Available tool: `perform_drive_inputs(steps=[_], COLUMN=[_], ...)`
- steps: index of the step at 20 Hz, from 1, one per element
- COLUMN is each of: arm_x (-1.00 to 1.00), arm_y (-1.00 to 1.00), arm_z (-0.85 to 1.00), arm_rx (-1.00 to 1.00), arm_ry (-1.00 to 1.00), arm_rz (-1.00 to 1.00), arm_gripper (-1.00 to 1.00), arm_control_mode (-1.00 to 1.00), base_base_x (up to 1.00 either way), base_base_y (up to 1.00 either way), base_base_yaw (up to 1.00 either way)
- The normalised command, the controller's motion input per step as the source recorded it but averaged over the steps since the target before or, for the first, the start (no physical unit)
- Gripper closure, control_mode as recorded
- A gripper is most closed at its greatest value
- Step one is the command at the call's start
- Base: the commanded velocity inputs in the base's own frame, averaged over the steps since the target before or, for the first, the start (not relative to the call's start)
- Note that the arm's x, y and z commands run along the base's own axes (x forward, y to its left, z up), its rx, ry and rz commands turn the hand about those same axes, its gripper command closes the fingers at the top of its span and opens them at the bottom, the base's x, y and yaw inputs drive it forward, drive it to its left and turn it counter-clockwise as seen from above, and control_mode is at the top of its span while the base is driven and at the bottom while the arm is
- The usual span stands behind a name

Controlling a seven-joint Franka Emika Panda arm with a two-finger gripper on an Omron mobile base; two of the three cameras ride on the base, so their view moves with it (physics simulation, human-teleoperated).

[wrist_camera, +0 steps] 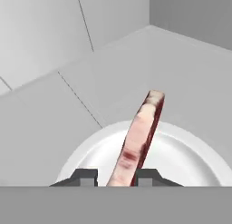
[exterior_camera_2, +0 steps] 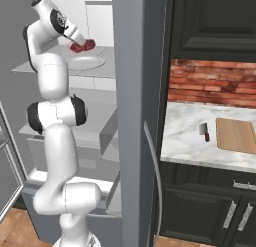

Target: Retrieve the steak from the fridge and place it on the cutting board.

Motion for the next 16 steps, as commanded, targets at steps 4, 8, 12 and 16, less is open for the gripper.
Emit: perform_drive_inputs(steps=[4,8,12,16], arm_x=[0.00,-0.04,-0.40,-0.84], arm_y=[0.00,-0.05,-0.19,-0.23], arm_z=[0.02,0.23,0.19,0.12], arm_rx=[-0.05,-0.07,-0.14,-0.24], arm_ry=[-0.35,-0.13,0.00,0.00], arm_rz=[0.21,0.39,0.44,0.38], arm_gripper=[1.00,1.00,1.00,1.00], arm_control_mode=[-1.00,-1.00,-1.00,-1.00], base_base_x=[0.00,0.00,0.00,0.00], base_base_y=[0.00,0.00,0.00,0.00], base_base_yaw=[0.00,0.00,0.00,0.00])
